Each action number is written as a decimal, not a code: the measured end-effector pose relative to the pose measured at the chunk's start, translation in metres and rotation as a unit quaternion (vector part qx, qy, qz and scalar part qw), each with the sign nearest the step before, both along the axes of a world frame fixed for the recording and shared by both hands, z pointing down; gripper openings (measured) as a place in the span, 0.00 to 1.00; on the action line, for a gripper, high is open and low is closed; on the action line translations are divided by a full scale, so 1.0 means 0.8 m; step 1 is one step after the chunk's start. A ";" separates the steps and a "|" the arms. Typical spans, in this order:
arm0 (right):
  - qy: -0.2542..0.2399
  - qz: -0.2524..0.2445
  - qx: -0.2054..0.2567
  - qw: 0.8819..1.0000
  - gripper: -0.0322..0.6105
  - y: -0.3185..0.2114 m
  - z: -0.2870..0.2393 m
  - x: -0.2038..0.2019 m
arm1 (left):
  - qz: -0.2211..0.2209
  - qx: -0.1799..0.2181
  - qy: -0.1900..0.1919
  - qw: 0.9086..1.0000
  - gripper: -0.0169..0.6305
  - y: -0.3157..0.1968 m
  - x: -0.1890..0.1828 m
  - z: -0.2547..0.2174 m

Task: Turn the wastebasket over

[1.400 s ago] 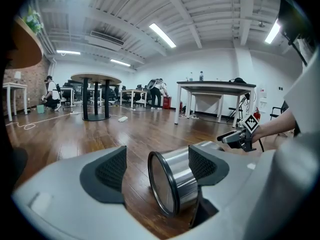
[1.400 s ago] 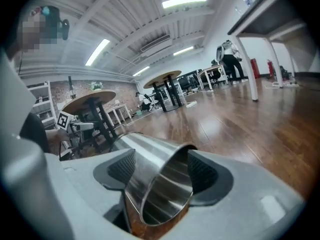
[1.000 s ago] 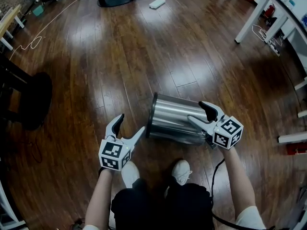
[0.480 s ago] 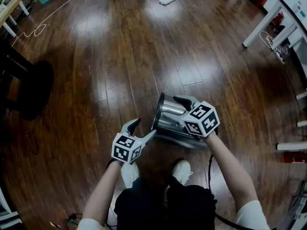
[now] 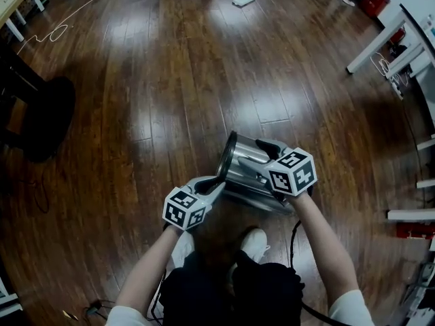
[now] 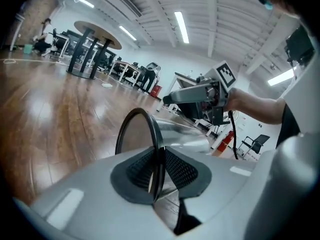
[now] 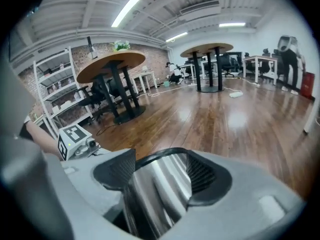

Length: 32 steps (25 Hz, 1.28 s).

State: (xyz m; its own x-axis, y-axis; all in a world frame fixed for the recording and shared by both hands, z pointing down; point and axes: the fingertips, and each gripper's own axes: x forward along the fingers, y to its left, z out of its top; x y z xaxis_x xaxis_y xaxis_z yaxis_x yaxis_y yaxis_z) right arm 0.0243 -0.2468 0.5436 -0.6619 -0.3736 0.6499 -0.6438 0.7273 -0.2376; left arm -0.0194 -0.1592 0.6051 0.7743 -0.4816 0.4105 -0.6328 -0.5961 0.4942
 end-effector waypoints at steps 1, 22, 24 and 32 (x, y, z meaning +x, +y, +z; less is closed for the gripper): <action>-0.008 0.022 0.004 1.000 0.53 -0.001 -0.005 0.019 | 0.000 -0.005 0.004 1.000 0.15 -0.001 0.000 0.000; -0.107 0.263 -0.031 0.958 0.29 0.120 0.068 0.263 | 0.034 -0.052 -0.063 0.996 0.14 -0.004 -0.014 0.002; -0.143 0.271 -0.036 0.951 0.28 0.126 0.067 0.256 | 0.034 -0.055 -0.075 0.995 0.14 -0.006 -0.022 -0.008; -0.274 0.285 -0.038 0.918 0.30 0.124 0.074 0.199 | 0.045 -0.028 -0.130 0.990 0.14 -0.036 -0.067 -0.092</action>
